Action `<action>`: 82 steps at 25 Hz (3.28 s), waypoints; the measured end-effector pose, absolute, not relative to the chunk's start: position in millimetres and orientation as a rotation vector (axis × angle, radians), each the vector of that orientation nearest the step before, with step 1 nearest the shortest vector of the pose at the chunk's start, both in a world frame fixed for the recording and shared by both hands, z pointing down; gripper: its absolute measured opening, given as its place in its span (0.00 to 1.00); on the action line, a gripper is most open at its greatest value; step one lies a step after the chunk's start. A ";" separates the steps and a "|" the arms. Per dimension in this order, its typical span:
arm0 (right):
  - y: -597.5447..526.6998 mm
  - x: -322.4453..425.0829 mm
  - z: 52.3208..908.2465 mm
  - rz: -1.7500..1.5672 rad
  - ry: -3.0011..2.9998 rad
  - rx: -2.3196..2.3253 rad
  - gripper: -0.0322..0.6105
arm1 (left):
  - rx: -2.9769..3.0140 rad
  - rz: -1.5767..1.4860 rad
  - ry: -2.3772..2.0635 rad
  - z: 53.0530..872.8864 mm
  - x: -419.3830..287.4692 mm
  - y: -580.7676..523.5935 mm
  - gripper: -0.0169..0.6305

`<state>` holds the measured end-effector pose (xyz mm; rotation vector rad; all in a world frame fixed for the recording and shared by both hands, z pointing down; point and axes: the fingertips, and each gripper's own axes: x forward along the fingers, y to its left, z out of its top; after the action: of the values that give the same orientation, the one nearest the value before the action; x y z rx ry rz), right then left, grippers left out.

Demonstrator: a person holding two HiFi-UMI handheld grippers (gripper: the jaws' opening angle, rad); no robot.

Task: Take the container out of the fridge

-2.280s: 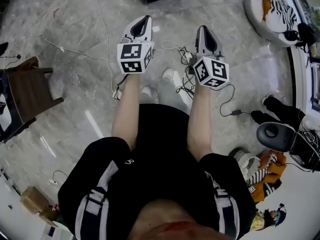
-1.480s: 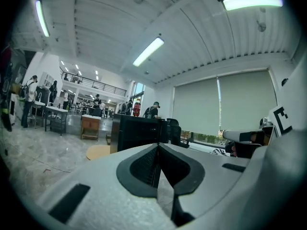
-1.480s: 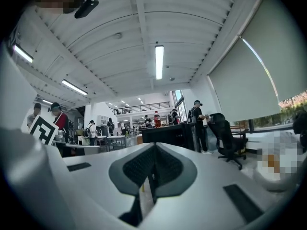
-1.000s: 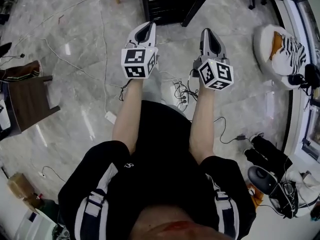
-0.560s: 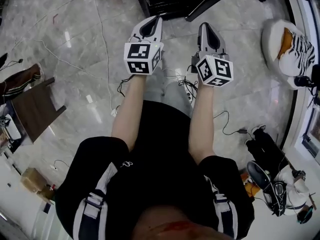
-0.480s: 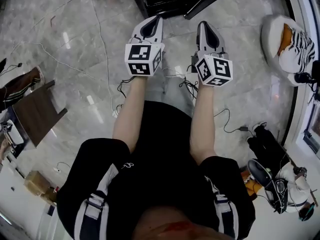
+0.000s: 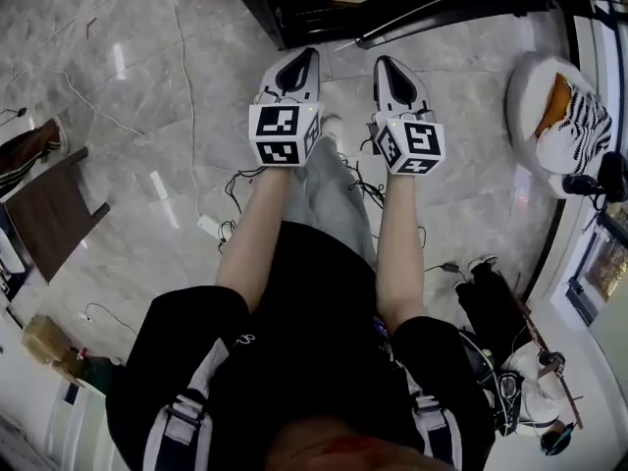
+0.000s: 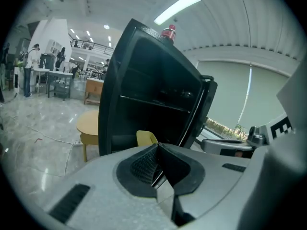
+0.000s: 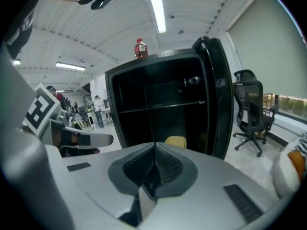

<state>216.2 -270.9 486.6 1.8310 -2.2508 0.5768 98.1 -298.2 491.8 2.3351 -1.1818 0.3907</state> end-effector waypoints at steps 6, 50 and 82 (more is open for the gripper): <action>-308.0 226.8 536.9 0.533 -2.280 1.679 0.07 | 2.301 0.368 -1.228 527.7 98.1 -314.7 0.04; -440.4 200.4 689.7 -0.180 -1.780 0.797 0.10 | 2.145 0.418 -1.307 581.2 61.8 -297.1 0.04; -267.1 196.8 443.5 0.587 -2.395 1.737 0.07 | 2.288 0.292 -1.398 437.1 71.6 -280.9 0.04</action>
<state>196.8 -267.1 443.5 1.7368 -2.3952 0.5874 71.6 -280.9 437.1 2.2882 -1.3978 0.2923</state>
